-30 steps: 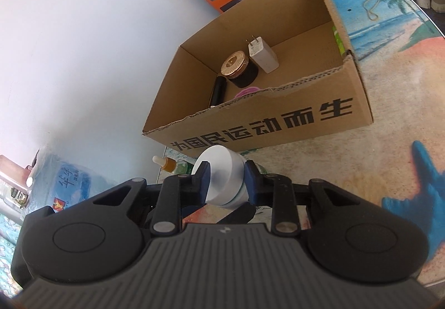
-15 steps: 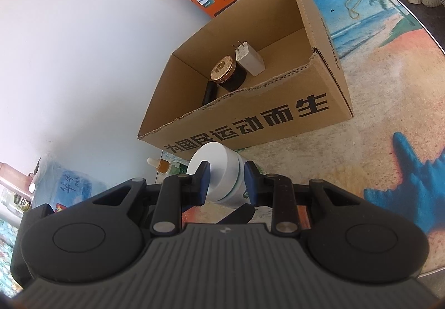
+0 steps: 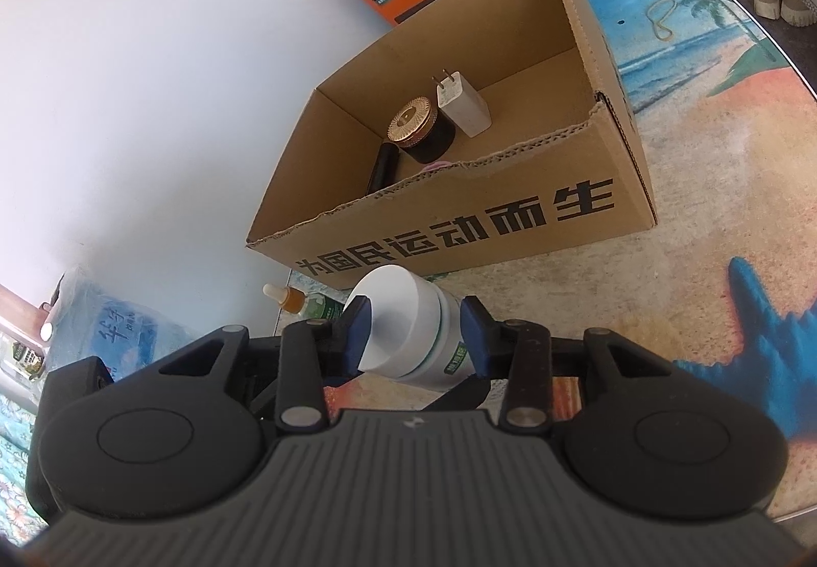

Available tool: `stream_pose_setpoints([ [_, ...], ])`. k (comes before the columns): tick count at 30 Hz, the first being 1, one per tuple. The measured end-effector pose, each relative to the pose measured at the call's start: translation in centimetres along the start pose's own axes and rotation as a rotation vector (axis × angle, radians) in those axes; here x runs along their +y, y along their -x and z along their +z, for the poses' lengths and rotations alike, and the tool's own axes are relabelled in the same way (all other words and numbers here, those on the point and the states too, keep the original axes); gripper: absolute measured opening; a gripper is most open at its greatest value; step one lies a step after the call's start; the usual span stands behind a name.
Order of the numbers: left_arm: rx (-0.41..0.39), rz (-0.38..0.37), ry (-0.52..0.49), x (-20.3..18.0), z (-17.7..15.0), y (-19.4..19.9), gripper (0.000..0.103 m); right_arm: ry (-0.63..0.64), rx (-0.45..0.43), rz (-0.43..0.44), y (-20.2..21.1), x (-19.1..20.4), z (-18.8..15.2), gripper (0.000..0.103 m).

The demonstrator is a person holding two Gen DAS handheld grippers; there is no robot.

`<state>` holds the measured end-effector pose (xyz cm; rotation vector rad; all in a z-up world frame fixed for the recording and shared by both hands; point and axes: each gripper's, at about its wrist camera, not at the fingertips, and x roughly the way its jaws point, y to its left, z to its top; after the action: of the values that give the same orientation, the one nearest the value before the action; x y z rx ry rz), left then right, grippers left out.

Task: Organize rigid objects
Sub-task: 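Lift the white bottle with the right gripper and carry it toward the box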

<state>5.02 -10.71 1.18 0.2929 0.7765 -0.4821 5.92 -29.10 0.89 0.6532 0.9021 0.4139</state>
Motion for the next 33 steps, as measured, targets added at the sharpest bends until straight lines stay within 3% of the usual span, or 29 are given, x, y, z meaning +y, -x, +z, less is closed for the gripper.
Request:
stream_pose_setpoints([
  [7, 0.003, 0.018, -0.001, -0.1, 0.1, -0.7, 0.055, -0.006, 0.009, 0.005, -0.7, -0.2, 0.1, 0.045],
  [19, 0.012, 0.028, 0.007, -0.3, 0.3, -0.5, 0.054, -0.027, 0.013, 0.018, -0.8, -0.2, -0.1, 0.044],
  [27, -0.023, 0.063, 0.008, -0.3, 2.0, 2.5, 0.054, 0.025, -0.021, 0.052, 1.6, 2.2, 0.4, 0.044],
  [33, -0.099, 0.082, 0.016, 0.9, 5.5, 5.7, 0.054, 0.135, -0.079, 0.095, 4.3, 5.7, 2.8, 0.044],
])
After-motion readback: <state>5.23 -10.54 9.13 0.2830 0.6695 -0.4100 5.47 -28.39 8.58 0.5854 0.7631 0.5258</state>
